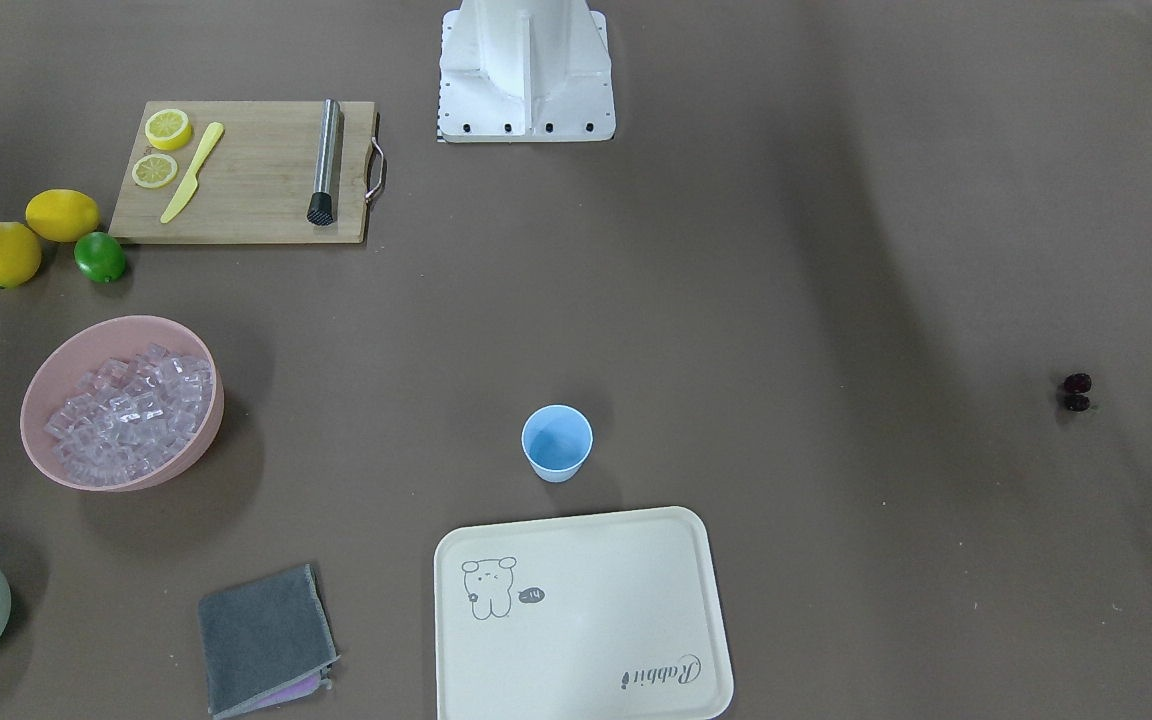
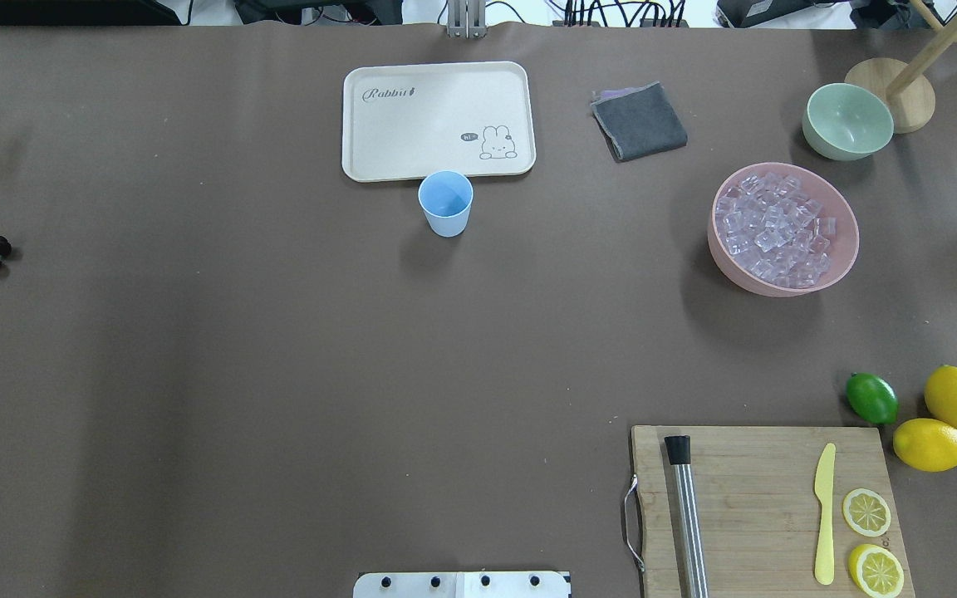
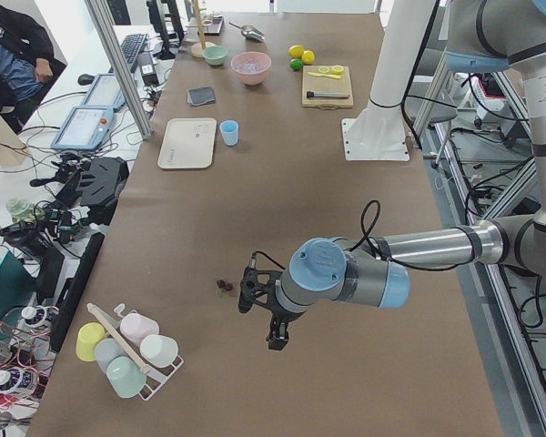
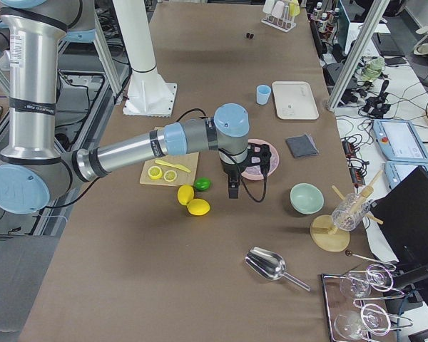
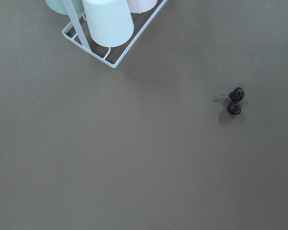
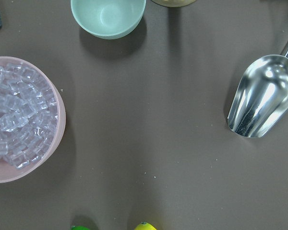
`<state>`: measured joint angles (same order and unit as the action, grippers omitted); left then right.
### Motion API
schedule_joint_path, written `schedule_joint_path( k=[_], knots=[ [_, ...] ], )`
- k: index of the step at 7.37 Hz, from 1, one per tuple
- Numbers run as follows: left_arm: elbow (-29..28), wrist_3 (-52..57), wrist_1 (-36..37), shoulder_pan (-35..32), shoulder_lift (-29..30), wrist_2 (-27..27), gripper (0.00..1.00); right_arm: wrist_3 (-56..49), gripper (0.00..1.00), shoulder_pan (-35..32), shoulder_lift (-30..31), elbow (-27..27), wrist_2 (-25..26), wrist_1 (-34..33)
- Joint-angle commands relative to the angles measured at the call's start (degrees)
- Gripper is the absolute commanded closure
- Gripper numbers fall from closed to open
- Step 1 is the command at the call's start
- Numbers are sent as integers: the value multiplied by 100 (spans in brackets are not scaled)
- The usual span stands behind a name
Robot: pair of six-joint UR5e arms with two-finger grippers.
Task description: Put ice and cherries in cup
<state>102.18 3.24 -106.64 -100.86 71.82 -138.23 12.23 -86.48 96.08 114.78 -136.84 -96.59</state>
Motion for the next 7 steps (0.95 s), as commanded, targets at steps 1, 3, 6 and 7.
schedule_joint_path(
  k=[1,3,6,7],
  knots=[
    [21,10,11,-4,-1,-3,2,-2,1,0,-2,0,0,0],
    [-67,10,3,-13,-10,-20,2,25,1,26,-19,-8,-9,-9],
    [-24,19,3,-13,-124,-47,2,34,0,26,16,61,-9,9],
    [-41,1,3,-13,-133,-55,2,68,1,52,24,53,-18,0]
  ],
)
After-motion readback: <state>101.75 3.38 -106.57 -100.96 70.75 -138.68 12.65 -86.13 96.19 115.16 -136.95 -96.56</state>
